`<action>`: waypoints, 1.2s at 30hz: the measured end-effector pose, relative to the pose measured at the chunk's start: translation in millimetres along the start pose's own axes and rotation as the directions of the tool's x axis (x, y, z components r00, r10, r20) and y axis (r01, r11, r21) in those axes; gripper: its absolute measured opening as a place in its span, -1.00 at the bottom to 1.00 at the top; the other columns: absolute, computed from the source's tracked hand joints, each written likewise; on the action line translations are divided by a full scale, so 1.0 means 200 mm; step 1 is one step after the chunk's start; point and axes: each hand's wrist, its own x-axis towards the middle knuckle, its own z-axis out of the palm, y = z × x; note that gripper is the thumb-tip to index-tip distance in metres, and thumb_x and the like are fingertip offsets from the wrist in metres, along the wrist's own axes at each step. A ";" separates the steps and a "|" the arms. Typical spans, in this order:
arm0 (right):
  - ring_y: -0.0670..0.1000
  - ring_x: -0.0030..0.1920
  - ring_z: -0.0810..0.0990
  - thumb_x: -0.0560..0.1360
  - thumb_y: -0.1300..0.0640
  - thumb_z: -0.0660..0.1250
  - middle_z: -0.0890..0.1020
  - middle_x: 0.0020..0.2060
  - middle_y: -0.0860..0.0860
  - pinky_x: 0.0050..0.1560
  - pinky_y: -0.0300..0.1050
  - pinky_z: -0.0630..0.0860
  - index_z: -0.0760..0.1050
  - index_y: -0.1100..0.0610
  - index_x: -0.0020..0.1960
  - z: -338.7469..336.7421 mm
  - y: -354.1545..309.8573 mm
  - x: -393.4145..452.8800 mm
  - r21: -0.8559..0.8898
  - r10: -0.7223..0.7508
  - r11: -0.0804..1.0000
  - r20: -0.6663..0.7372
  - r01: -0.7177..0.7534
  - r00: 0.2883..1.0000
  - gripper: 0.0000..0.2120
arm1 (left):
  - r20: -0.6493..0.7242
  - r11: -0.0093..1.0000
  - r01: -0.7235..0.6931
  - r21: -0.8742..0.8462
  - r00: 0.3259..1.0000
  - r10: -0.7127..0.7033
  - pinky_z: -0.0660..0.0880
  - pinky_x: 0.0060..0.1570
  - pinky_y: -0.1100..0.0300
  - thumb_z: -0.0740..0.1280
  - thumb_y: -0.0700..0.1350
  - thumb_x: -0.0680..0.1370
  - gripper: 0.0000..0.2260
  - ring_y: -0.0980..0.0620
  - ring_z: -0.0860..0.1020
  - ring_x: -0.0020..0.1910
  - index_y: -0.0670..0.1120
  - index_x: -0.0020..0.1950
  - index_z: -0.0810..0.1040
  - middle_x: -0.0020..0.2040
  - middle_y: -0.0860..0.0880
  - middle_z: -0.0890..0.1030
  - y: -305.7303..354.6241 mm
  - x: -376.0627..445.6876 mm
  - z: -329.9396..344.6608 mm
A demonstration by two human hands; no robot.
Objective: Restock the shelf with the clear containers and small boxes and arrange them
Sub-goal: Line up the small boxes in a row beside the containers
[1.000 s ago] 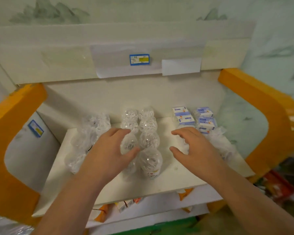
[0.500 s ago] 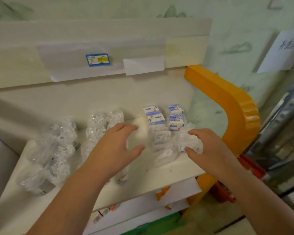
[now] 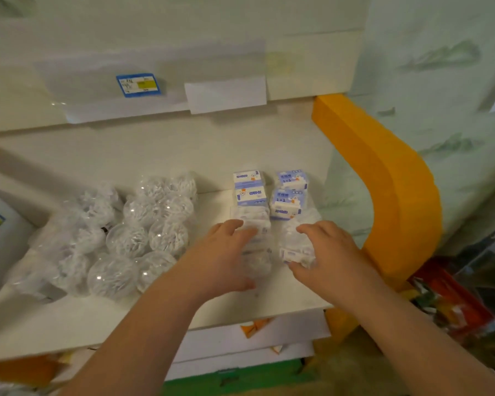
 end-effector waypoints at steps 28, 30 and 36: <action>0.09 0.26 0.34 0.46 -0.10 0.35 0.30 0.22 0.03 0.26 -0.06 0.33 0.20 -0.03 0.42 0.00 0.03 0.21 -0.313 -0.120 0.939 0.093 0.143 0.988 -0.39 | 0.039 0.985 -0.101 0.138 0.995 0.097 0.11 0.47 0.12 0.47 0.28 0.22 -0.10 0.01 0.09 0.48 0.21 0.48 0.13 0.48 0.06 0.11 -0.07 0.29 -0.02; 0.08 0.18 0.39 0.49 -0.05 0.34 0.30 0.19 0.03 0.13 -0.07 0.41 0.20 -0.03 0.41 0.01 0.01 0.20 -0.301 -0.098 0.946 0.088 0.120 0.991 -0.44 | 0.052 0.986 -0.111 0.127 0.993 0.105 0.11 0.45 0.15 0.48 0.28 0.23 -0.08 0.03 0.09 0.48 0.20 0.49 0.13 0.48 0.07 0.10 -0.07 0.28 -0.03; 0.06 0.20 0.36 0.52 0.05 0.31 0.32 0.24 0.00 0.05 -0.09 0.49 0.15 -0.04 0.46 0.03 0.03 0.19 -0.259 -0.069 0.962 0.081 0.088 0.994 -0.42 | 0.081 0.970 -0.082 0.231 0.995 0.065 0.18 0.40 0.07 0.45 0.32 0.23 0.05 -0.03 0.15 0.46 0.10 0.57 -0.03 0.49 0.02 0.06 -0.07 0.26 -0.03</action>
